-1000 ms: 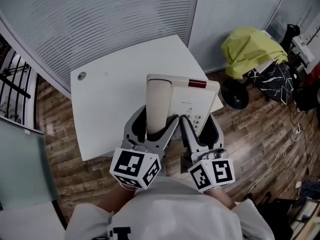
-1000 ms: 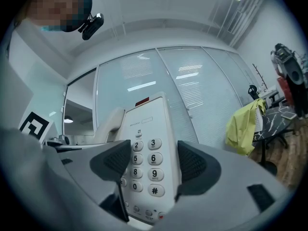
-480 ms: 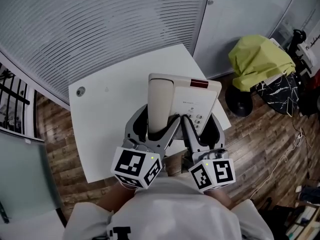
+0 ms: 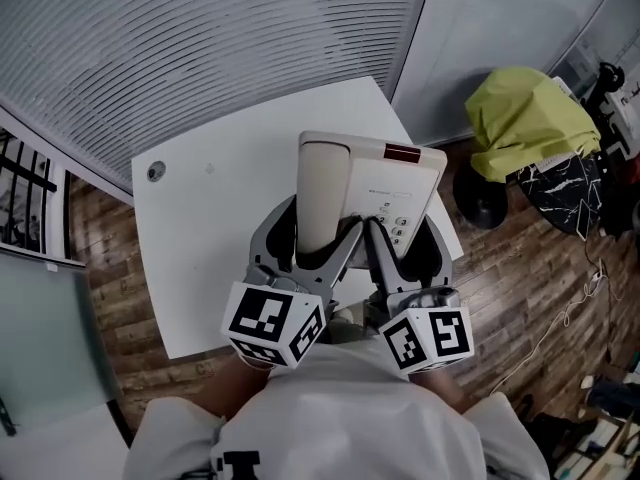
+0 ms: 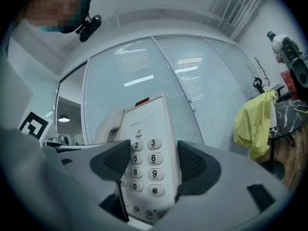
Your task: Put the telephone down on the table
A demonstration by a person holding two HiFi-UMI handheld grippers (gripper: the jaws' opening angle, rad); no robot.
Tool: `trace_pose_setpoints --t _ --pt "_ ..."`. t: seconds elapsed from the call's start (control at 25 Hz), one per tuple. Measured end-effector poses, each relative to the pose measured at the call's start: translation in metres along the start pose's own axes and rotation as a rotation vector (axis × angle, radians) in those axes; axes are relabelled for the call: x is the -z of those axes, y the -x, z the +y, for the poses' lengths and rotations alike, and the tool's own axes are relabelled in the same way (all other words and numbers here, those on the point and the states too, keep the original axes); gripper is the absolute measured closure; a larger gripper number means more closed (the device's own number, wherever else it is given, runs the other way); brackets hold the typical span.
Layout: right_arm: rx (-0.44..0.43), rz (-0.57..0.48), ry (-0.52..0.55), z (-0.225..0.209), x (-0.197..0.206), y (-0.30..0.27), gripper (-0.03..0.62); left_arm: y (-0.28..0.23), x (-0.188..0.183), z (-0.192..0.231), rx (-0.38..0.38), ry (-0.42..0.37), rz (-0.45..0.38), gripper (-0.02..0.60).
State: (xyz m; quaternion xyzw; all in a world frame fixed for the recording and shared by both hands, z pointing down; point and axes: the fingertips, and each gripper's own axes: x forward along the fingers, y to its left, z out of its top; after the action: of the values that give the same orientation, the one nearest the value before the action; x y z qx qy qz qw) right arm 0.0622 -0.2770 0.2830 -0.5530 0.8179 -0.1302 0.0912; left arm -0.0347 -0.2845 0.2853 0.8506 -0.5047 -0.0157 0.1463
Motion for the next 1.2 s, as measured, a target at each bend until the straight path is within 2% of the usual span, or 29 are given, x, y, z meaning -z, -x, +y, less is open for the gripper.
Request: trace_pose_setpoints --t 0.4,1.2 --pt "-0.032 0.059 0.0 -0.012 0.01 -0.006 0.273 -0.008 0.015 0.001 -0.05 0.04 0.019 0.227" --pt "-0.031 0.191 -0.042 -0.031 0.067 -0.027 0.273 -0.025 0.068 0.03 -0.116 0.115 0.123 0.227"
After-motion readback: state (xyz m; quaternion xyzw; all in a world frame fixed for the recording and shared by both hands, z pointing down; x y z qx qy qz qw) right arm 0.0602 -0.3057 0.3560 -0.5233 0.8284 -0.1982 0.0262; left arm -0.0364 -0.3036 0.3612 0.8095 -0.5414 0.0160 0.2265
